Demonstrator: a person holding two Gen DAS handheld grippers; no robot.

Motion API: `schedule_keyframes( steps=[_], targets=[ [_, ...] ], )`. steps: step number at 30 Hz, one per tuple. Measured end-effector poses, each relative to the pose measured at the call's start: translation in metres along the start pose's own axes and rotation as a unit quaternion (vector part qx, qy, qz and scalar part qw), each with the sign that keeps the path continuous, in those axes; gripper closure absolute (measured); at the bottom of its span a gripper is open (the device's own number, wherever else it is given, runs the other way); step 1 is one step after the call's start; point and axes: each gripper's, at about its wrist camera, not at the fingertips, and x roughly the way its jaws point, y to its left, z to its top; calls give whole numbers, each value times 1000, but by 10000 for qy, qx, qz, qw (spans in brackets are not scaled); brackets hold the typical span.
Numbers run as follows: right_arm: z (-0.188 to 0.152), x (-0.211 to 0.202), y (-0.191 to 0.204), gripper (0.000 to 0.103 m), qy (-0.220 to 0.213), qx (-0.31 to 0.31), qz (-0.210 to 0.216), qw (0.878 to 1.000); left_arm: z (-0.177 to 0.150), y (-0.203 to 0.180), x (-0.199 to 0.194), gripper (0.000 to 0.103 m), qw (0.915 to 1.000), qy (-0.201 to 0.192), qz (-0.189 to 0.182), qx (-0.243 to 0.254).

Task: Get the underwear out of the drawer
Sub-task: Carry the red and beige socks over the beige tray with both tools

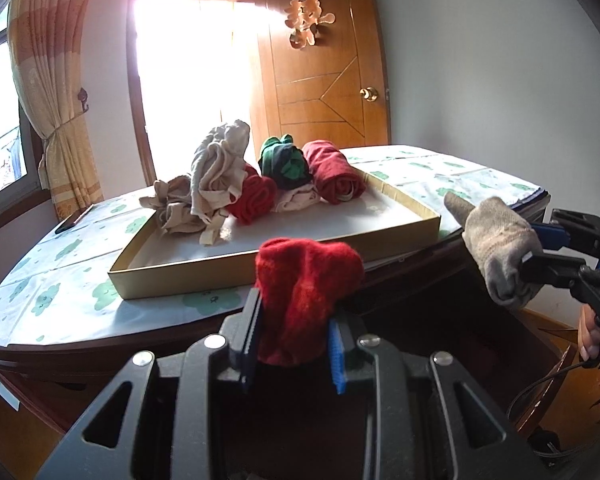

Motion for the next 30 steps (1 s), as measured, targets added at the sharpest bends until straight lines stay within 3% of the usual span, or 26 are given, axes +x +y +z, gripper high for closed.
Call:
schedule_keyframes(
  steps=[30],
  targets=[
    [11,-8,-2,68,-444,33,-157,9989,14,1,-13,76,9986,-485,189,5]
  ],
)
